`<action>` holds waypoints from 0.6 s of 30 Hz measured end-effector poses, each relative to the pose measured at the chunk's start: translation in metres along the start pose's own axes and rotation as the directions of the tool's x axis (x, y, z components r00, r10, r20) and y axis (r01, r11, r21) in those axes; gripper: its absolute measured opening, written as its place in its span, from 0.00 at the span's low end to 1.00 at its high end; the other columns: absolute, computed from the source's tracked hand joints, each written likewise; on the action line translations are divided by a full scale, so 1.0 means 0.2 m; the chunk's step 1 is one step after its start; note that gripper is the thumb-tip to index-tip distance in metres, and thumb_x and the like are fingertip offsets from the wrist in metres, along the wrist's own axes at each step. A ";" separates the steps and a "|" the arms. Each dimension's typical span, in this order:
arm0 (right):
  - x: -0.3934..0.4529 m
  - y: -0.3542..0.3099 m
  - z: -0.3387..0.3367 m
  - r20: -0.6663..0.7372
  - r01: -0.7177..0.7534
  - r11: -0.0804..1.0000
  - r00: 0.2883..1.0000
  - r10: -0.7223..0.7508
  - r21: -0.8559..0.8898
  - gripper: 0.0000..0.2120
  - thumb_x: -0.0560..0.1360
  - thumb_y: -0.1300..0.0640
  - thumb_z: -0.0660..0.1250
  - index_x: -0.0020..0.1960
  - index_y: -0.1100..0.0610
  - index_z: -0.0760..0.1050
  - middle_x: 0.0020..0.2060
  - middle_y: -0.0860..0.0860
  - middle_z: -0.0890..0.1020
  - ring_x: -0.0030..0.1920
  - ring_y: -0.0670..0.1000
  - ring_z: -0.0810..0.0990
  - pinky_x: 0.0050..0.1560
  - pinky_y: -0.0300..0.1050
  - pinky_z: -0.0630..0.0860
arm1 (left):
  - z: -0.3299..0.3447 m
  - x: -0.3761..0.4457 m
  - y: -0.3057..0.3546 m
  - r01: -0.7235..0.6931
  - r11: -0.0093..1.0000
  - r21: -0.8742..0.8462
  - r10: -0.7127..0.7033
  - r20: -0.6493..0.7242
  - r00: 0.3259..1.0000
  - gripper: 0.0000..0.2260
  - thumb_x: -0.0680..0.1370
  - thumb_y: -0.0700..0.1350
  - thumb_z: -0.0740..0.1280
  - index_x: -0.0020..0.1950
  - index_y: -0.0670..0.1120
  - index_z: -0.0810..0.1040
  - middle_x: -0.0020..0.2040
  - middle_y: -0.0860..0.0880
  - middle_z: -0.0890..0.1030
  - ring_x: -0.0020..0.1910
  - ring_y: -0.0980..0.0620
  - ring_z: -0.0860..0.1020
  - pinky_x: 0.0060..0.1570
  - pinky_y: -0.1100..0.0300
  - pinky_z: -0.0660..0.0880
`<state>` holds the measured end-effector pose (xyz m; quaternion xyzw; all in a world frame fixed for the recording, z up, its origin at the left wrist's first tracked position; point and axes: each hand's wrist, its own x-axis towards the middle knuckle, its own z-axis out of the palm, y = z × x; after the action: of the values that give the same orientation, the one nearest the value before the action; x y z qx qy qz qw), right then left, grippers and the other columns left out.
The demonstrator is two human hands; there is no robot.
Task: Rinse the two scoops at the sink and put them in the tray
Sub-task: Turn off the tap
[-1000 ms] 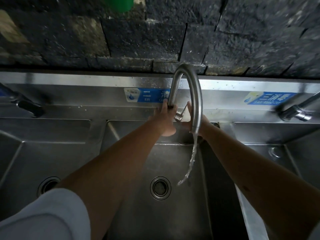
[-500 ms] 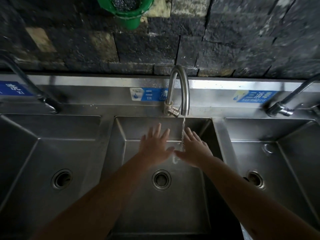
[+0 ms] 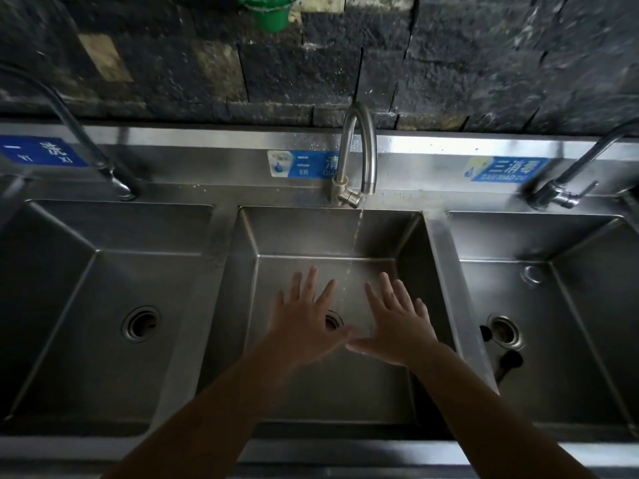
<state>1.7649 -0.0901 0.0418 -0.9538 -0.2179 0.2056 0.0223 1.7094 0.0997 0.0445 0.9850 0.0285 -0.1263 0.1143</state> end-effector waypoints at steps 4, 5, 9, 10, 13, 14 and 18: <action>-0.05 0.03 0.05 0.019 -0.003 1.000 1.000 0.003 0.001 0.60 0.53 0.14 0.44 0.77 0.43 0.34 0.73 0.49 0.27 0.73 0.55 0.28 0.73 0.65 0.40 | 0.02 -0.03 0.01 -0.015 1.000 0.012 0.015 -0.005 1.000 0.45 0.66 0.79 0.44 0.76 0.58 0.40 0.79 0.46 0.34 0.77 0.39 0.39 0.71 0.36 0.49; -0.06 0.03 0.06 0.015 -0.007 1.000 1.000 0.007 0.009 0.59 0.54 0.14 0.41 0.77 0.43 0.34 0.73 0.49 0.27 0.73 0.54 0.28 0.73 0.65 0.40 | 0.02 -0.03 0.01 -0.016 1.000 0.011 0.016 -0.010 1.000 0.44 0.66 0.79 0.45 0.76 0.59 0.40 0.79 0.46 0.35 0.78 0.39 0.40 0.71 0.36 0.49; -0.10 0.07 0.07 -0.007 -0.029 1.000 1.000 0.029 0.011 0.54 0.59 0.16 0.37 0.77 0.43 0.36 0.74 0.49 0.29 0.73 0.54 0.29 0.73 0.65 0.40 | 0.04 -0.02 0.03 -0.038 0.999 0.018 0.038 -0.009 0.999 0.44 0.67 0.78 0.46 0.76 0.58 0.40 0.79 0.45 0.37 0.78 0.38 0.41 0.71 0.36 0.51; -0.12 0.08 0.07 -0.008 -0.039 0.999 0.999 0.039 0.013 0.53 0.60 0.16 0.37 0.77 0.43 0.36 0.75 0.49 0.30 0.74 0.55 0.30 0.73 0.65 0.41 | 0.05 -0.02 0.04 -0.048 0.999 0.023 0.048 -0.005 0.999 0.44 0.67 0.78 0.46 0.77 0.58 0.40 0.79 0.45 0.37 0.78 0.37 0.42 0.71 0.36 0.51; -0.16 0.13 0.07 0.010 -0.068 0.997 0.998 0.068 0.030 0.52 0.60 0.17 0.37 0.77 0.43 0.35 0.75 0.50 0.30 0.76 0.56 0.32 0.74 0.65 0.41 | 0.05 0.00 0.10 -0.082 0.996 0.020 0.082 0.007 0.997 0.44 0.67 0.78 0.47 0.77 0.57 0.41 0.80 0.44 0.38 0.78 0.38 0.42 0.71 0.36 0.52; -0.17 0.16 0.07 0.022 -0.074 0.996 0.997 0.073 0.040 0.52 0.61 0.17 0.40 0.77 0.43 0.34 0.75 0.50 0.30 0.76 0.56 0.32 0.74 0.65 0.41 | 0.05 0.00 0.13 -0.092 0.996 0.013 0.092 0.010 0.996 0.44 0.68 0.78 0.47 0.77 0.57 0.42 0.80 0.44 0.38 0.78 0.38 0.42 0.71 0.36 0.52; -0.24 0.34 0.05 0.022 -0.123 0.989 0.992 0.122 0.083 0.50 0.65 0.23 0.54 0.77 0.42 0.35 0.78 0.51 0.33 0.77 0.56 0.34 0.73 0.67 0.43 | 0.06 0.07 0.28 -0.114 0.993 -0.014 0.115 0.039 0.993 0.43 0.68 0.77 0.48 0.77 0.58 0.43 0.80 0.46 0.38 0.78 0.39 0.42 0.72 0.38 0.51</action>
<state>1.7489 -0.1714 0.0413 -0.9619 -0.1501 0.2236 0.0481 1.7236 0.0432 0.0410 0.9816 -0.0296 -0.1387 0.1277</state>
